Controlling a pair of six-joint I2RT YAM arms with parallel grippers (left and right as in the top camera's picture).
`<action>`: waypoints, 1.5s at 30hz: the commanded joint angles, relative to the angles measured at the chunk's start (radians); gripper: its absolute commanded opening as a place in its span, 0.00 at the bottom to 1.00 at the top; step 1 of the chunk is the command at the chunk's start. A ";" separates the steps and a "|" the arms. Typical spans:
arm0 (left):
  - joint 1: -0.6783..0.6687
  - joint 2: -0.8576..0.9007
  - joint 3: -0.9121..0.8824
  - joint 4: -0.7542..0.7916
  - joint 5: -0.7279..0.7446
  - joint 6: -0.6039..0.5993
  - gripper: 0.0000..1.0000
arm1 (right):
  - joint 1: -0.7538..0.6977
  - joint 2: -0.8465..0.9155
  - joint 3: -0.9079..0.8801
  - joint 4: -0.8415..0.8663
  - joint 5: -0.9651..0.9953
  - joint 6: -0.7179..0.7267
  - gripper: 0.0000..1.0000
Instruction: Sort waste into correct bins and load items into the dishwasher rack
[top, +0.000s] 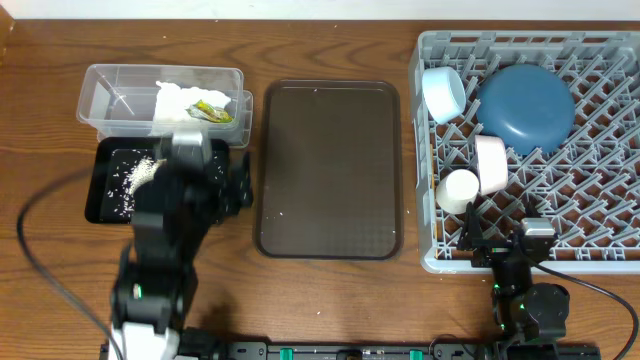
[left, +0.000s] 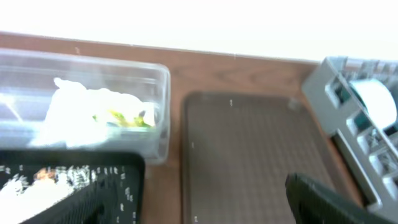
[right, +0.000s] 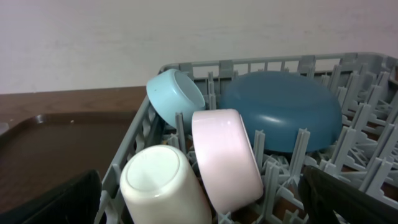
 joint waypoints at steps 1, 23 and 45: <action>0.026 -0.153 -0.163 0.064 -0.012 0.027 0.89 | -0.010 -0.007 -0.004 -0.002 -0.007 -0.009 0.99; 0.084 -0.716 -0.615 0.251 -0.034 0.027 0.89 | -0.010 -0.007 -0.004 -0.002 -0.007 -0.009 0.99; 0.085 -0.722 -0.615 0.135 -0.027 0.026 0.89 | -0.010 -0.007 -0.004 -0.002 -0.007 -0.009 0.99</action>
